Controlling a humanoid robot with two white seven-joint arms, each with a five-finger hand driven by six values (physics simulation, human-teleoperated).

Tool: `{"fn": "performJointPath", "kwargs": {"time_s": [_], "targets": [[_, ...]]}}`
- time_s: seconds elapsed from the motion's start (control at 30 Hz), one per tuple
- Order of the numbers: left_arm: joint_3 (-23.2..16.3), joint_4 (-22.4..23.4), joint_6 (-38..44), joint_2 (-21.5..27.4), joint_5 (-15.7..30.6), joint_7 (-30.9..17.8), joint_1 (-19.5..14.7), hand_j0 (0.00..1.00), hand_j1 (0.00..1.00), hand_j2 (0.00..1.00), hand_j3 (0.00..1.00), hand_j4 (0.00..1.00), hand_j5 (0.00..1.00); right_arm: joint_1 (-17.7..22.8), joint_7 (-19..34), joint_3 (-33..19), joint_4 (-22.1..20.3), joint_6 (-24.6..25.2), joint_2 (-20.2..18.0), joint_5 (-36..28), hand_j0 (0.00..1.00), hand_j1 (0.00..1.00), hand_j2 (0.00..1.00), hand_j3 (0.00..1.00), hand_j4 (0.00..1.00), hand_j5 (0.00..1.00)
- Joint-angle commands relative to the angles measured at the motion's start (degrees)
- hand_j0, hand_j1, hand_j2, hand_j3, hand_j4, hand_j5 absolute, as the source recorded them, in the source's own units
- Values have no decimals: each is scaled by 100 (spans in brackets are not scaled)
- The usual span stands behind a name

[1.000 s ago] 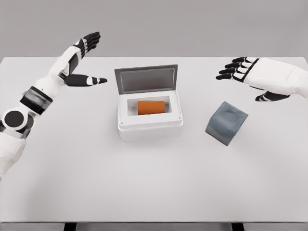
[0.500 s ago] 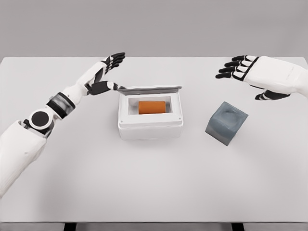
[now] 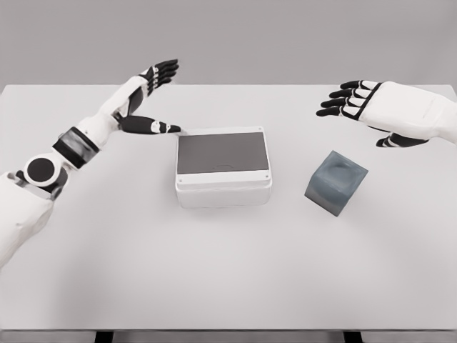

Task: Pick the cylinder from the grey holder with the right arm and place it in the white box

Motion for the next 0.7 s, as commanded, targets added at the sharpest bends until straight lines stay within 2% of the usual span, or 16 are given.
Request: {"fn": "performJointPath", "kwargs": {"time_s": [0.0, 0.07, 0.1, 0.13, 0.17, 0.2, 0.43, 0.67], "targets": [[2, -577, -22, 518, 276, 5, 26, 100, 100, 100, 100, 100, 100, 0, -3, -1, -3, 17, -8, -28, 100, 100, 100, 100, 100, 100], [-7, -1051, -31, 1080, 338, 5, 70, 100, 100, 100, 100, 100, 100, 0, -3, -1, -3, 17, 0, -28, 100, 100, 100, 100, 100, 100], [10, -1254, -39, 1440, 487, 5, 193, 100, 100, 100, 100, 100, 100, 0, -3, -1, -3, 17, 9, -28, 100, 100, 100, 100, 100, 100], [10, -1377, -40, 1599, 575, 5, 237, 100, 100, 100, 100, 100, 100, 0, -3, -1, -3, 17, 9, -28, 100, 100, 100, 100, 100, 100], [10, -1657, -48, 2028, 733, 5, 360, 100, 100, 100, 100, 100, 100, 0, -3, -1, -3, 17, 27, -28, 100, 100, 100, 100, 100, 100], [10, -1842, -48, 2258, 734, 5, 448, 100, 100, 100, 100, 100, 100, 0, -3, -1, -3, 17, 36, -28, 100, 100, 100, 100, 100, 100], [28, -2124, -470, 2935, 698, 14, 1002, 100, 100, 100, 100, 100, 100, -18, -3, -1, -3, 17, 18, -28, 100, 100, 100, 100, 100, 100], [28, -2116, -514, 3058, 672, 14, 1011, 100, 100, 100, 100, 100, 100, -18, -3, -1, -3, 17, 44, -28, 100, 100, 100, 100, 100, 100]]}}
